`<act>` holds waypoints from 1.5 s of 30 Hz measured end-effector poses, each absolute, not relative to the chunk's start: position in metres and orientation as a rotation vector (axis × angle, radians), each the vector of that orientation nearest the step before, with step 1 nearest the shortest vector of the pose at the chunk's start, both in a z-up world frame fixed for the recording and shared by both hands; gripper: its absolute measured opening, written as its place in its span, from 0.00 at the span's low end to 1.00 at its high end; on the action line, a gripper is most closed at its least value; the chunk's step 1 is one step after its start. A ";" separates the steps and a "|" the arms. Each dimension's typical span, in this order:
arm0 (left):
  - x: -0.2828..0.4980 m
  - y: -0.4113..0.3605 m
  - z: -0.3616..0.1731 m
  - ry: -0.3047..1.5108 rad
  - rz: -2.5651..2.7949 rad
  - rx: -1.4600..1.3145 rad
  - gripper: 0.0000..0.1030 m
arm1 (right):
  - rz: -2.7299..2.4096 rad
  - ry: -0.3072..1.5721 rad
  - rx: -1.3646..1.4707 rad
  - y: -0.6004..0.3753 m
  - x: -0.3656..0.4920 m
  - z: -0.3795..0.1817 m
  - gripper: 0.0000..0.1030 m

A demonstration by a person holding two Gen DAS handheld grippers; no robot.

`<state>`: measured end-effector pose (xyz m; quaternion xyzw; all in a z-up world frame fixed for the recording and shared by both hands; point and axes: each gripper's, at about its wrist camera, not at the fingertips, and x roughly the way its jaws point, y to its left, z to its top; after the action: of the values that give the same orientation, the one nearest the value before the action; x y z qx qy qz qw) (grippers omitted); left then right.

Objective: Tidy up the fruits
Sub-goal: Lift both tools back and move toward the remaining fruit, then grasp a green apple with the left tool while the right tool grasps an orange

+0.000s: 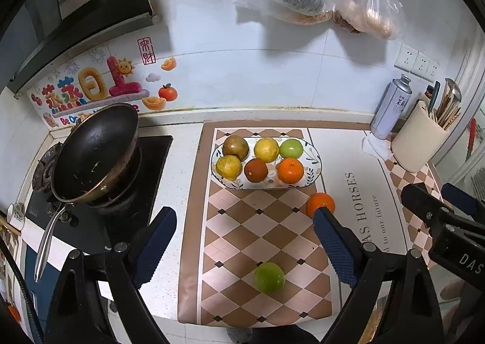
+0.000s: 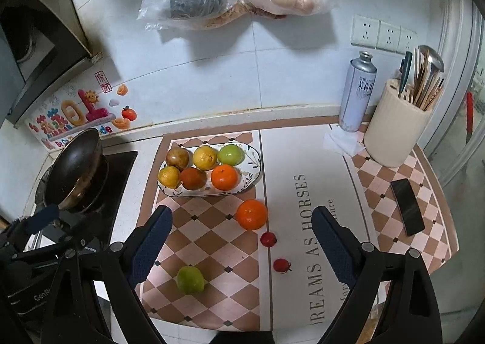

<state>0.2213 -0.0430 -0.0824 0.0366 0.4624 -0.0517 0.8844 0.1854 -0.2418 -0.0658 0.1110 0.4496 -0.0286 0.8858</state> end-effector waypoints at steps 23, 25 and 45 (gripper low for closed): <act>0.259 -0.071 -0.334 1.715 -0.223 -0.030 0.74 | 0.005 1.325 0.374 -0.277 0.238 -0.244 0.78; 0.259 -0.076 -0.342 1.731 -0.231 -0.015 0.53 | 0.012 1.334 0.380 -0.276 0.246 -0.251 0.78; 0.307 -0.049 -0.324 1.619 -0.087 -0.043 0.52 | 0.057 1.486 0.202 -0.232 0.361 -0.333 0.65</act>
<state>0.3073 -0.0490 -0.3240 -0.0191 0.7235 -0.0387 0.6889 0.3608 -0.2319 -0.3330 0.0917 0.6752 0.0257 0.7315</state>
